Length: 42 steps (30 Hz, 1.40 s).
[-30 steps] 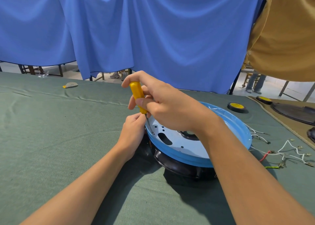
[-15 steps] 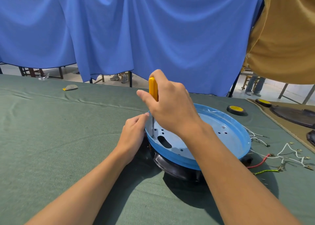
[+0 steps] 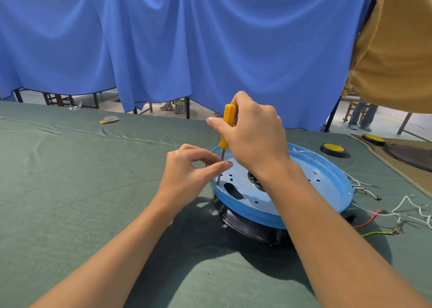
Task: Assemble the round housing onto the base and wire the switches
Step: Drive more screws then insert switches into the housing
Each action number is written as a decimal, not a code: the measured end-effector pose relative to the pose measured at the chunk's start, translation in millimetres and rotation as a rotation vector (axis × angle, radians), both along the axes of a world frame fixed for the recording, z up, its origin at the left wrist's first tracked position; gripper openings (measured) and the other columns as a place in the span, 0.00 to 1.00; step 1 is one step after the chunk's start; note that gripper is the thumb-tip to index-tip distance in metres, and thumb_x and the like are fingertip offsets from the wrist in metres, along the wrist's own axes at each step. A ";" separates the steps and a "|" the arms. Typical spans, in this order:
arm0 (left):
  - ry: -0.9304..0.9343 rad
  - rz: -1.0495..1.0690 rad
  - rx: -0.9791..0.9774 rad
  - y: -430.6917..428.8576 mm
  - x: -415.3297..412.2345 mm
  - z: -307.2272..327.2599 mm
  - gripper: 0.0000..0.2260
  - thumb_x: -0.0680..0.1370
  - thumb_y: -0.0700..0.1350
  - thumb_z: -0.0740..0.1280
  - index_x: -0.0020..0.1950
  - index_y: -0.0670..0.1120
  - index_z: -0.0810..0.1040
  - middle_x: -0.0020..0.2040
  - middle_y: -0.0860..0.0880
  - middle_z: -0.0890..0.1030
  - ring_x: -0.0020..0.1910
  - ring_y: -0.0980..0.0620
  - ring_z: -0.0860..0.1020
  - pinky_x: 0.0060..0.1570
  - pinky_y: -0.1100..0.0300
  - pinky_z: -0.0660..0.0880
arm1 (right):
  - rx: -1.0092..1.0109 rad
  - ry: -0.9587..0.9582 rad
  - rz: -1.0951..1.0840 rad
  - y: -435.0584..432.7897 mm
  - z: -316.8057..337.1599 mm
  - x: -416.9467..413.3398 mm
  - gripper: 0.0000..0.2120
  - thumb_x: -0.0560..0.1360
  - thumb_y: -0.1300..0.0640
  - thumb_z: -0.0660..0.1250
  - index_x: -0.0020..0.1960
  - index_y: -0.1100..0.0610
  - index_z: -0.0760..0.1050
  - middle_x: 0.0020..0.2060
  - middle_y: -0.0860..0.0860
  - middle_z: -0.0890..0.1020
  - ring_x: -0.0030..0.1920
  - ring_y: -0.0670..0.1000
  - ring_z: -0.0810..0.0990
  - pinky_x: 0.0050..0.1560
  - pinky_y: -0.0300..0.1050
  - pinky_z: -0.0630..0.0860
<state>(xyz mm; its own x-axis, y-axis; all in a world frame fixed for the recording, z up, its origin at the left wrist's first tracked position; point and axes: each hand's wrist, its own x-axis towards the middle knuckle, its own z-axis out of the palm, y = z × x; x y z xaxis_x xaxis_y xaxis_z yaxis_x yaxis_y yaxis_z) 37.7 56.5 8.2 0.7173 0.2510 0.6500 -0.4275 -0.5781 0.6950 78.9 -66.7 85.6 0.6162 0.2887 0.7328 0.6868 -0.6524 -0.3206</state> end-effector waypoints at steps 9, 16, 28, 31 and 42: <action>0.144 -0.159 -0.033 8.6 1.2 5.7 0.04 0.72 0.46 0.74 0.38 0.54 0.86 0.37 0.55 0.86 0.44 0.57 0.80 0.48 0.60 0.77 | 0.018 0.267 0.341 -6.7 13.7 -5.5 0.14 0.80 0.54 0.62 0.64 0.55 0.74 0.52 0.53 0.81 0.52 0.56 0.79 0.56 0.55 0.75; 0.180 -0.199 -0.017 6.1 -1.4 7.8 0.09 0.77 0.42 0.71 0.39 0.54 0.85 0.40 0.55 0.86 0.45 0.57 0.83 0.48 0.67 0.76 | 0.024 0.113 0.273 -5.5 8.8 -3.1 0.11 0.74 0.52 0.70 0.54 0.53 0.74 0.38 0.49 0.78 0.42 0.53 0.76 0.49 0.52 0.75; 0.286 -0.274 -0.039 15.3 -0.5 10.2 0.08 0.79 0.40 0.67 0.47 0.46 0.86 0.43 0.51 0.87 0.50 0.56 0.83 0.59 0.58 0.76 | -0.021 0.264 0.411 -9.2 13.6 -6.6 0.18 0.78 0.61 0.65 0.66 0.49 0.74 0.49 0.49 0.81 0.49 0.53 0.79 0.55 0.50 0.77; 0.299 -0.290 -0.046 13.2 -1.9 9.6 0.08 0.81 0.41 0.65 0.50 0.46 0.85 0.44 0.50 0.87 0.52 0.52 0.83 0.60 0.56 0.76 | -0.014 0.227 0.384 -9.3 11.4 -5.9 0.15 0.76 0.57 0.67 0.62 0.47 0.75 0.41 0.48 0.80 0.41 0.48 0.77 0.46 0.42 0.74; 0.222 -0.205 -0.086 2.0 2.2 3.9 0.05 0.77 0.39 0.70 0.46 0.46 0.86 0.40 0.54 0.86 0.43 0.64 0.82 0.47 0.72 0.73 | 0.039 0.360 0.453 -12.9 13.6 -10.2 0.16 0.77 0.60 0.66 0.65 0.52 0.73 0.54 0.50 0.80 0.54 0.53 0.80 0.58 0.53 0.76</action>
